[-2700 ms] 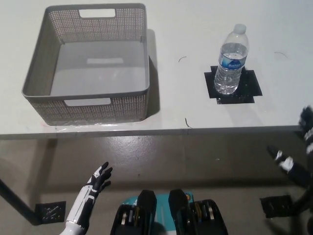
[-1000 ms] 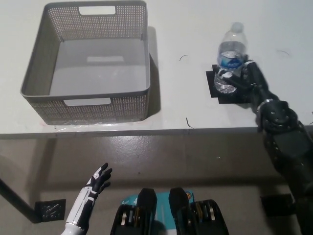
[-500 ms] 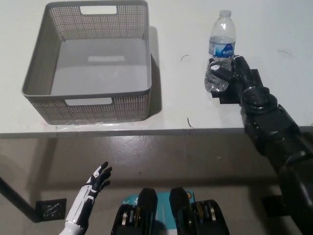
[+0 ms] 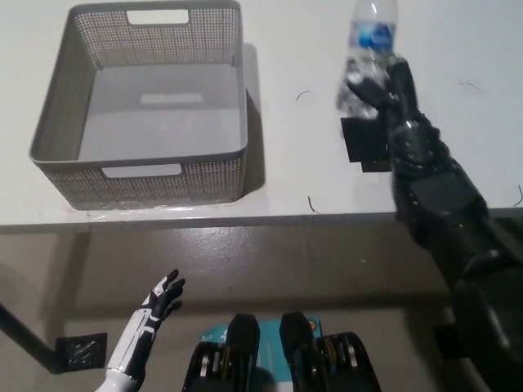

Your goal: Use the right hand to pick up a water botttle and place it into a container on the left side

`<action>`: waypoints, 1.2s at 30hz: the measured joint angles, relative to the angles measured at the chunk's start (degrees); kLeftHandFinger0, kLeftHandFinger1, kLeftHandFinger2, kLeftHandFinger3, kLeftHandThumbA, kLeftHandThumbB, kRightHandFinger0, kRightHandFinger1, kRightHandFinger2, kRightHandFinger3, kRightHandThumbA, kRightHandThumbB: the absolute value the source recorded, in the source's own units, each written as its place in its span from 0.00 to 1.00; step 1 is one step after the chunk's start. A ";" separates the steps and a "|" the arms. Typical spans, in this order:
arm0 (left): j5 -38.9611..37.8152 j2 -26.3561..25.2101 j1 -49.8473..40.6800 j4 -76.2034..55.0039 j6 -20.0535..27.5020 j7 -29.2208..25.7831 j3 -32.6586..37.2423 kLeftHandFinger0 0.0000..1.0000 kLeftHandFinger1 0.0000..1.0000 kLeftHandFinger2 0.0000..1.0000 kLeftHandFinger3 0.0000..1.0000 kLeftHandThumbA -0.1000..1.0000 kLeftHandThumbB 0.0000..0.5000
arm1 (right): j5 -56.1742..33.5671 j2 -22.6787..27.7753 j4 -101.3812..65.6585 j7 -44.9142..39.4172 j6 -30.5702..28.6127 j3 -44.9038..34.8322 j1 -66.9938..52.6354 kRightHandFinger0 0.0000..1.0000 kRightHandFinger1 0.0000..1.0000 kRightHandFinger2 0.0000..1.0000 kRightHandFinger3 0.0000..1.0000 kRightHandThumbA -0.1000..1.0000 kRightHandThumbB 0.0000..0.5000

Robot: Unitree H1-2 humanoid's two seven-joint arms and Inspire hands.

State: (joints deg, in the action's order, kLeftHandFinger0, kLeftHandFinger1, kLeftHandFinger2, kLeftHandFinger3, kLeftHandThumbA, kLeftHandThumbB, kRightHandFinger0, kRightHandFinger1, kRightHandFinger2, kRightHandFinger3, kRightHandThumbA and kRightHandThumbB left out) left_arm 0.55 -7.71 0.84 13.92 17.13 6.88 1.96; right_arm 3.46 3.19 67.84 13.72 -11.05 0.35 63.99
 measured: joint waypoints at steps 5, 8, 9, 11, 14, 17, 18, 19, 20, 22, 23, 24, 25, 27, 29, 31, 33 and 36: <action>0.13 0.00 0.01 0.03 0.01 -0.01 0.08 1.00 1.00 1.00 1.00 1.00 0.67 | 1.69 -3.96 -6.70 0.82 -0.05 2.80 2.43 0.00 0.39 0.79 0.74 0.00 0.26; 0.34 0.04 0.01 0.07 0.11 -0.02 0.16 1.00 1.00 1.00 1.00 1.00 0.67 | 2.63 -6.95 -8.05 1.53 -0.04 4.37 4.71 0.00 0.37 0.80 0.78 0.00 0.24; 0.38 0.04 0.02 0.07 0.17 -0.02 0.17 1.00 1.00 1.00 1.00 1.00 0.69 | 3.08 -7.85 -8.04 1.76 -0.04 4.92 5.42 0.00 0.34 0.78 0.78 0.00 0.24; 0.35 0.05 0.02 0.06 0.18 -0.01 0.16 1.00 1.00 1.00 1.00 1.00 0.69 | 3.80 -9.44 -7.71 2.27 -0.09 5.78 6.46 0.07 0.44 0.87 0.85 0.00 0.28; 0.40 0.08 0.02 0.05 0.18 -0.02 0.16 1.00 1.00 1.00 1.00 1.00 0.69 | 4.86 -11.31 -6.32 3.06 -0.17 7.21 7.50 0.00 0.26 0.51 0.62 0.00 0.21; 0.47 0.07 0.02 0.00 0.18 -0.01 0.21 1.00 1.00 1.00 1.00 1.00 0.67 | 6.15 -12.64 -3.72 3.84 -0.62 8.55 8.07 0.00 0.25 0.74 0.83 0.00 0.20; 0.49 0.07 0.02 -0.03 0.18 -0.01 0.25 1.00 1.00 1.00 1.00 1.00 0.67 | 6.44 -12.94 -2.58 4.09 -0.86 8.88 8.17 0.00 0.27 0.77 0.87 0.00 0.19; 0.57 0.07 0.02 -0.07 0.18 -0.01 0.32 1.00 1.00 1.00 1.00 1.00 0.67 | 6.83 -13.20 -1.18 4.43 -1.18 9.35 8.19 0.00 0.28 0.75 0.86 0.00 0.20; 0.65 0.06 0.02 -0.15 0.18 0.00 0.40 1.00 1.00 1.00 1.00 1.00 0.67 | 7.15 -13.29 0.47 4.69 -1.54 9.82 8.19 0.00 0.29 0.75 0.85 0.00 0.18; 0.74 0.05 0.02 -0.21 0.18 0.00 0.47 1.00 1.00 1.00 1.00 1.00 0.71 | 7.77 -13.28 2.92 5.21 -1.99 10.49 8.18 0.00 0.38 0.79 0.89 0.00 0.20; 0.73 0.04 0.02 -0.22 0.18 0.02 0.49 1.00 1.00 1.00 1.00 1.00 0.72 | 8.04 -13.27 3.84 5.41 -2.11 10.68 8.16 0.04 0.43 0.83 0.92 0.00 0.23; 0.72 0.03 0.03 -0.30 0.14 0.10 0.53 1.00 1.00 1.00 1.00 1.00 0.72 | 8.28 -13.22 5.07 5.69 -2.20 10.92 8.13 0.16 0.56 0.99 1.00 0.02 0.37; 0.72 0.03 0.04 -0.46 0.13 0.23 0.63 1.00 1.00 1.00 1.00 1.00 0.72 | 8.45 -13.13 5.91 5.94 -2.27 11.12 8.03 0.17 0.51 0.81 0.86 0.03 0.36; 0.71 0.03 0.16 -0.69 0.12 0.57 0.80 1.00 1.00 1.00 1.00 1.00 0.73 | 8.76 -12.86 6.94 6.06 -2.25 11.42 7.85 0.90 1.00 1.00 1.00 0.40 0.70; 0.72 0.03 0.44 -0.87 0.12 0.81 0.96 1.00 1.00 1.00 1.00 1.00 0.73 | 8.88 -12.41 7.44 4.98 -2.12 11.63 7.67 1.00 1.00 1.00 1.00 0.57 0.78; 0.75 -0.01 0.71 -1.09 0.09 0.89 1.07 1.00 1.00 1.00 1.00 1.00 0.71 | 8.93 -11.83 7.75 3.08 -2.08 11.91 7.50 1.00 1.00 1.00 1.00 0.75 0.90; 0.76 -0.06 0.94 -1.16 0.08 0.98 1.22 1.00 1.00 1.00 1.00 1.00 0.72 | 9.33 -11.01 8.02 1.06 -1.89 13.02 7.30 1.00 1.00 1.00 1.00 0.83 0.93; 0.76 -0.17 1.06 -1.17 0.03 1.25 1.41 1.00 1.00 1.00 1.00 1.00 0.73 | 9.88 -10.11 7.97 -1.21 -1.53 14.49 7.25 1.00 1.00 1.00 1.00 0.86 1.00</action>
State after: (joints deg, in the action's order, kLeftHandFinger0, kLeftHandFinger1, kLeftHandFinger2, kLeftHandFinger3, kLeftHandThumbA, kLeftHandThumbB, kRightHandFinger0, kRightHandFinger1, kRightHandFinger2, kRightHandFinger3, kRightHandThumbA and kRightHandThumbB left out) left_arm 1.31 -7.88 1.90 12.75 17.16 8.13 3.37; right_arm 13.34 -6.93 75.81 12.51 -12.58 14.84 71.25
